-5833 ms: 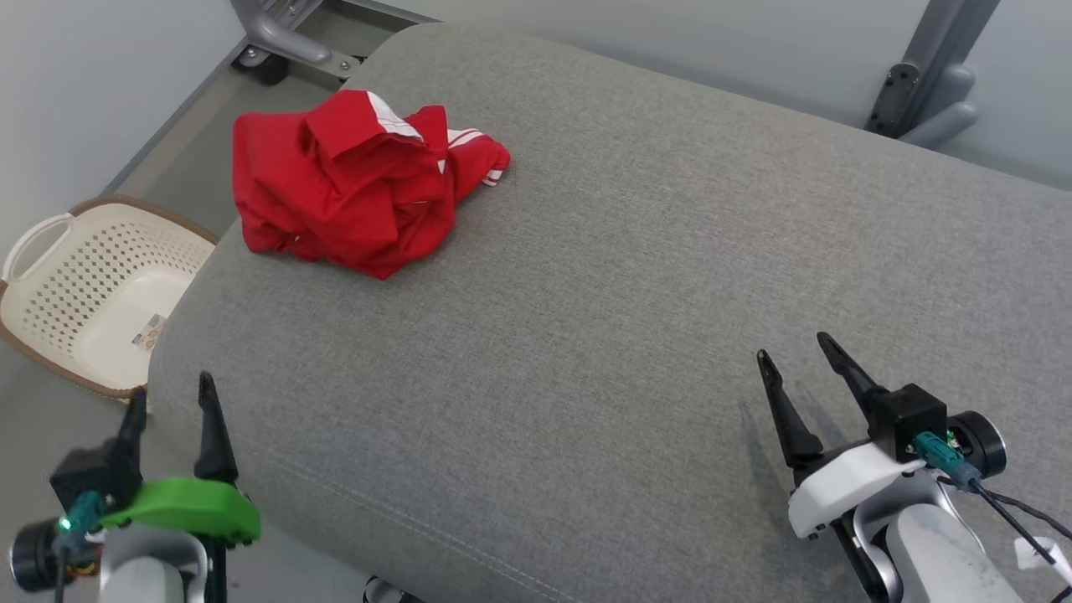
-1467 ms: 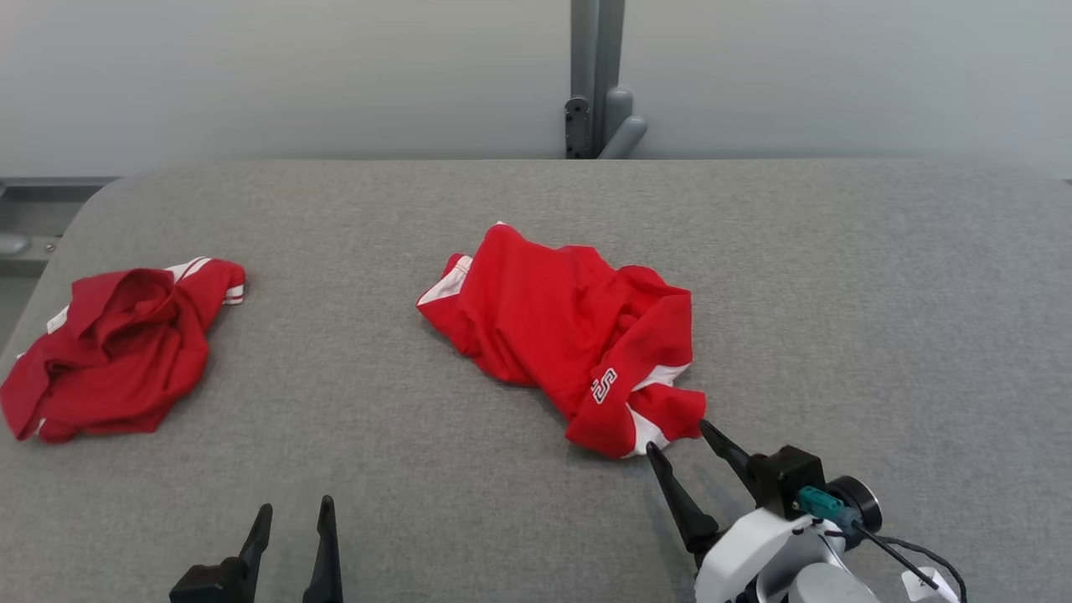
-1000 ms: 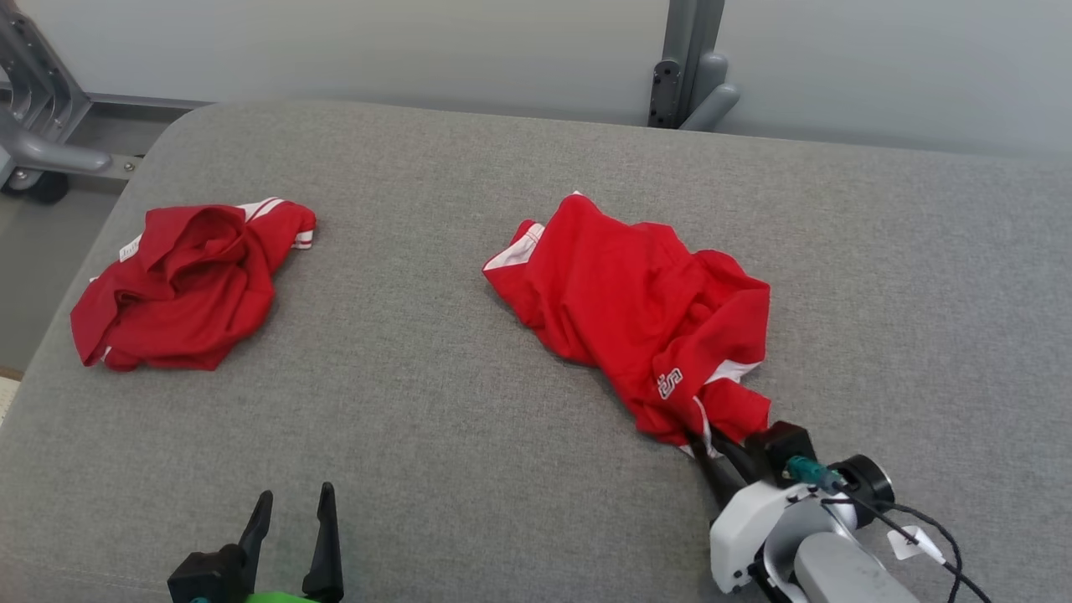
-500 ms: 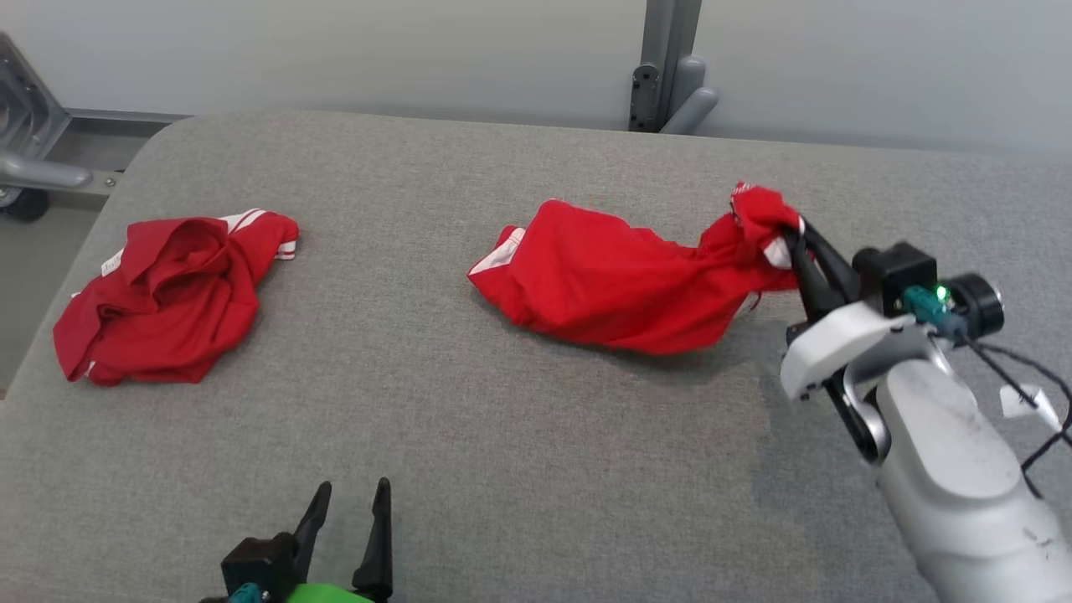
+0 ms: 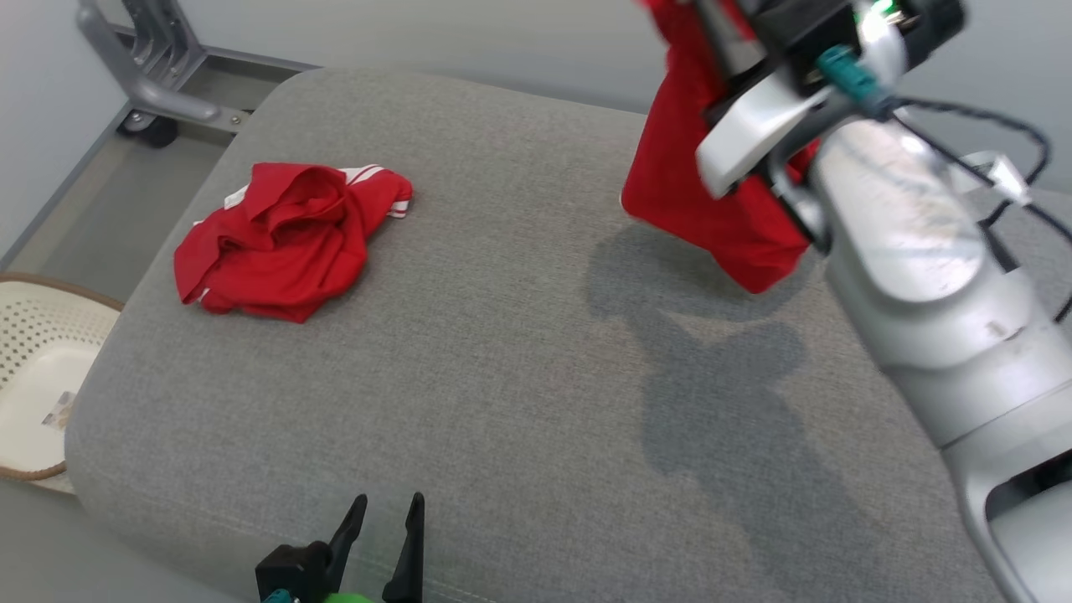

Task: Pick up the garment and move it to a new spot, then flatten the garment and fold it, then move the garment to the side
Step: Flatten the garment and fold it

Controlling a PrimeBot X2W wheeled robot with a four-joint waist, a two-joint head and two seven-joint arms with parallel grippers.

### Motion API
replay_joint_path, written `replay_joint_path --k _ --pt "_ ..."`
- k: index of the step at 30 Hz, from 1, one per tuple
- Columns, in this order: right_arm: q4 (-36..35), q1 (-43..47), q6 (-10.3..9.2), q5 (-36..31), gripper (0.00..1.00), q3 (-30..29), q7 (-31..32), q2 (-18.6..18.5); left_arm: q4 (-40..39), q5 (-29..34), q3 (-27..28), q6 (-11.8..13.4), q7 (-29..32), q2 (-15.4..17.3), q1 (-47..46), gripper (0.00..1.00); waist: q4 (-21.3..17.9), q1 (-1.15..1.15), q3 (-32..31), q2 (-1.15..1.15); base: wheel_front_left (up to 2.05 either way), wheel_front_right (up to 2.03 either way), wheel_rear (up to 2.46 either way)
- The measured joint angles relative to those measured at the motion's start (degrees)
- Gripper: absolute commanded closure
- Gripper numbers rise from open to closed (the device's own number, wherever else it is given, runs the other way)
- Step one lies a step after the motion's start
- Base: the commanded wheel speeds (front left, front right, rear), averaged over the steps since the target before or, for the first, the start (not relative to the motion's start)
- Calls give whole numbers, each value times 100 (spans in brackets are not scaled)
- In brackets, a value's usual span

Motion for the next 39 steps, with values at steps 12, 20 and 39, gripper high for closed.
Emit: replay_joint_path --k 12,20,39 --pt "400 2026 3 1367 100 2440 0 -92 31 -2 43 8 -1 1 92 0 -76 0 18 0 0 0 0" --pt "526 2879 3 1913 100 2290 0 -527 96 146 115 -26 0 -1 -46 0 -656 0 -12 0 0 0 0" --pt "155 3661 2 784 0 -798 0 -623 164 224 280 -81 0 -2 129 0 -1263 0 -454 0 0 0 0"
